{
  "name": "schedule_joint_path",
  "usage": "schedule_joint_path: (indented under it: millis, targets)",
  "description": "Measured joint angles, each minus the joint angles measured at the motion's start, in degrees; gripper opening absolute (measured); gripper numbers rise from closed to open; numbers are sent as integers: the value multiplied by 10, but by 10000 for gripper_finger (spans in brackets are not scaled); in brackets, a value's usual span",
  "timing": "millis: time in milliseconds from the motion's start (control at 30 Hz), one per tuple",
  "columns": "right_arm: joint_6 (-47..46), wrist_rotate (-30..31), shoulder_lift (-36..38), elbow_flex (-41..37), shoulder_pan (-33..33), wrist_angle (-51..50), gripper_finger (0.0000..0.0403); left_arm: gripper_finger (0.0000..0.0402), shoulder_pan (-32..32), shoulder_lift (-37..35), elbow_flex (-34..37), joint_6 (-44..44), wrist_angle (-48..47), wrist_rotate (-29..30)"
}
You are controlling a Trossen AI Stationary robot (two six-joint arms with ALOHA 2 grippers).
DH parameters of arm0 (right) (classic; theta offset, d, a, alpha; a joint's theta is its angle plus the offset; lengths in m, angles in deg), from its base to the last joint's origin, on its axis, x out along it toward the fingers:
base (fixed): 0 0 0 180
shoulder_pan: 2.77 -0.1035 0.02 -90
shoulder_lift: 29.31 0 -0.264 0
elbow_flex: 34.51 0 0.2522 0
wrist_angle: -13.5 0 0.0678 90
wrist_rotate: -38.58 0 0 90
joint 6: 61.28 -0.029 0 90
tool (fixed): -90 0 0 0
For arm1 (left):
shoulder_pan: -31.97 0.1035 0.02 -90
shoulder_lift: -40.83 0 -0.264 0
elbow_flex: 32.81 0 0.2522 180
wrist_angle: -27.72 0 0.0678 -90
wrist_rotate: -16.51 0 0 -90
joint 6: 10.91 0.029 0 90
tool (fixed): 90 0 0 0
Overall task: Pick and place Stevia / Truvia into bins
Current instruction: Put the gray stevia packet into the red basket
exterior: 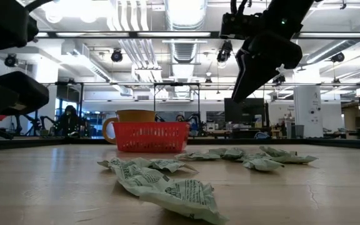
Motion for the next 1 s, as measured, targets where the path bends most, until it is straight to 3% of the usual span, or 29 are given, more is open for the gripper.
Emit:
schedule_joint_path:
  millis: [200, 500, 700, 833, 1000]
  targets:
    - [-1, 0, 0, 0, 0, 0, 139, 139, 0, 2, 0, 0, -1, -4]
    - [-1, 0, 0, 0, 0, 0, 132, 10, 0, -1, 1, 3, -8, -20]
    - [-1, 0, 0, 0, 0, 0, 129, 1, 0, -3, -3, 31, -32, -14]
    - [1, 0, 0, 0, 0, 0, 126, 0, 0, -8, -12, 107, -43, 35]
    - [1, 0, 0, 0, 0, 0, 126, 0, 0, -30, -31, 191, -37, 146]
